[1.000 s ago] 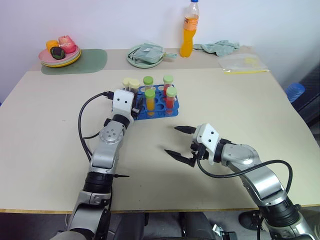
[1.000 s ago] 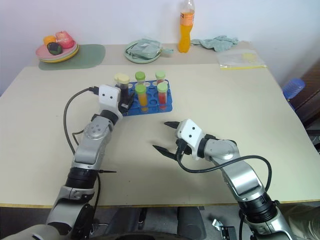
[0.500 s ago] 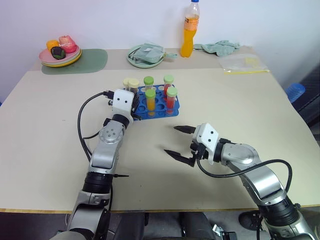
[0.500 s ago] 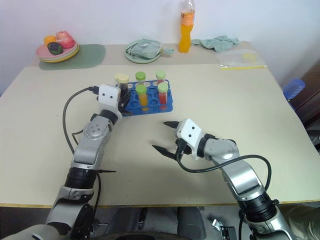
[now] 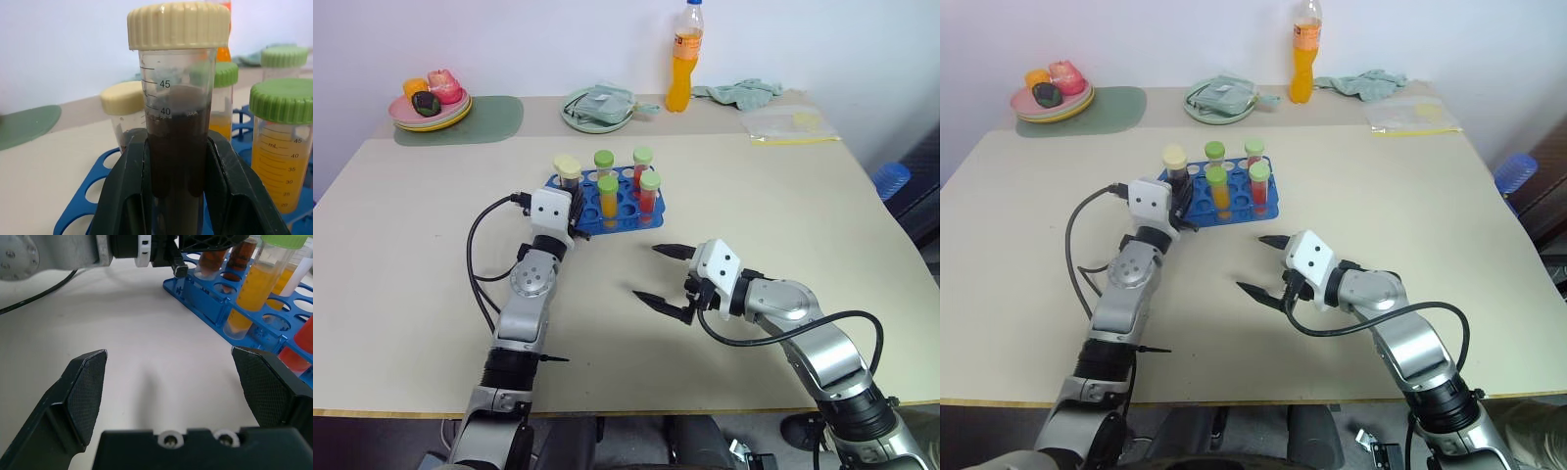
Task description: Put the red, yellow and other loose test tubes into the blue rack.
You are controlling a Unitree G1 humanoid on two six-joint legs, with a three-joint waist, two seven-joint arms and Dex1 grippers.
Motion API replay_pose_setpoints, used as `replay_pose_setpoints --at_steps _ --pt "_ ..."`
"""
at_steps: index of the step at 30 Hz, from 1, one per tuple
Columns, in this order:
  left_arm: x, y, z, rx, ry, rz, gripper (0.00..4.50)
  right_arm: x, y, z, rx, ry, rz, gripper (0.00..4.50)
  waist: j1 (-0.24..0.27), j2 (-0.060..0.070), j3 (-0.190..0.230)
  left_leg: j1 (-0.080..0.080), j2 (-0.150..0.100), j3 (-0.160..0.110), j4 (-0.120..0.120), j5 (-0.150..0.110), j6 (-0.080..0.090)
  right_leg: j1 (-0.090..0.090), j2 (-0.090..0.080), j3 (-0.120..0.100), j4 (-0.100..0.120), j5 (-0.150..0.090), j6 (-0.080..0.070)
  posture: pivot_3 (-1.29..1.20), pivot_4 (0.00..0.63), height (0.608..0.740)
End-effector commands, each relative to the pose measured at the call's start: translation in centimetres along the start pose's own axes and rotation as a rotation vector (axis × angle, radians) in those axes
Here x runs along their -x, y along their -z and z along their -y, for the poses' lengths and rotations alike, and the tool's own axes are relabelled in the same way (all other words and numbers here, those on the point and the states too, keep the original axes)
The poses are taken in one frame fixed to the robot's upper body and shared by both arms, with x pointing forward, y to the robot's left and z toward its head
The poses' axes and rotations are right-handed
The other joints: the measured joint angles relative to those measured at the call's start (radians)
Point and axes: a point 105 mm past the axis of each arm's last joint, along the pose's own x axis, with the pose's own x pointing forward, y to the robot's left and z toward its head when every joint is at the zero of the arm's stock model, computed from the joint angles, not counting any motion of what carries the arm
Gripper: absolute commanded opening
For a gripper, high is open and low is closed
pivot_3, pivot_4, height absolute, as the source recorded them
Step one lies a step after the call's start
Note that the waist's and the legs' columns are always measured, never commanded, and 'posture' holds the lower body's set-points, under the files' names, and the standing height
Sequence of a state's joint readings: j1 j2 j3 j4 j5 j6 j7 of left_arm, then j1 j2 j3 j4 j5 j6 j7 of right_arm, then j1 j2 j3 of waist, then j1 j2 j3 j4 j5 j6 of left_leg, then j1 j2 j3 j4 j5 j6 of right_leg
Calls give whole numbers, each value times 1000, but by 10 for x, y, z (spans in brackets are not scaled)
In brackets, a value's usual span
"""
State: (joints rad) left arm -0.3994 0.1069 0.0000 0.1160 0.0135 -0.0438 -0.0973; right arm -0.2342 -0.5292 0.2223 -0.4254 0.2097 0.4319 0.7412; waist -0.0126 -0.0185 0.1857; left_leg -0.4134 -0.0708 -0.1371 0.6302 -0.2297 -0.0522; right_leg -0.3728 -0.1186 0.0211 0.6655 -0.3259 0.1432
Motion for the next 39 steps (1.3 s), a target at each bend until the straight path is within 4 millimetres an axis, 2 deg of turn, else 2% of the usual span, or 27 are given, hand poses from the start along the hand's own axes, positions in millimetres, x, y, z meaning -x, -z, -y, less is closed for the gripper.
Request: replay_pose_setpoints --at_steps 1,12,18,22,26,28,33,36,39 --pt "1 -2 -4 10 -23 44 806 0 -9 1 25 4 35 4500 0 0 0 0 0 0 0 0 0 0 0 0 0 0 0 0 150 740" --pt "0 6 0 49 -9 34 806 1 -9 1 24 1 34 4500 -1 0 0 0 0 0 0 0 0 0 0 0 0 0 0 0 150 740" --pt "5 -3 -4 59 -6 65 3754 1 -9 1 25 0 36 4500 -2 0 0 0 0 0 0 0 0 0 0 0 0 0 0 0 150 740" --pt "17 -13 -16 71 -12 86 3754 3 -11 4 45 5 37 4500 -2 0 0 0 0 0 0 0 0 0 0 0 0 0 0 0 150 740" --pt "40 -21 -34 64 24 53 3754 16 -16 17 46 24 38 4500 -3 0 0 0 0 0 0 0 0 0 0 0 0 0 0 0 150 740" --pt "57 -19 -47 6 93 -18 3754 31 -14 28 35 58 9 4500 -3 0 0 0 0 0 -1 0 0 0 0 0 0 0 0 0 150 740" --pt "86 -15 -77 -59 194 -193 3754 78 -1 59 -48 176 -64 4500 4 0 0 0 0 0 -1 -1 1 1 0 0 -1 0 0 0 150 740" --pt "97 -11 -97 -100 218 -280 3754 103 10 75 -83 256 -109 4500 1 1 0 1 0 0 -1 -1 1 1 0 0 -1 0 0 0 150 740" --pt "103 -8 -105 -120 236 -323 3754 117 17 85 -88 300 -132 4500 0 1 0 1 1 1 -2 -1 1 1 0 1 -1 0 -1 0 150 740"
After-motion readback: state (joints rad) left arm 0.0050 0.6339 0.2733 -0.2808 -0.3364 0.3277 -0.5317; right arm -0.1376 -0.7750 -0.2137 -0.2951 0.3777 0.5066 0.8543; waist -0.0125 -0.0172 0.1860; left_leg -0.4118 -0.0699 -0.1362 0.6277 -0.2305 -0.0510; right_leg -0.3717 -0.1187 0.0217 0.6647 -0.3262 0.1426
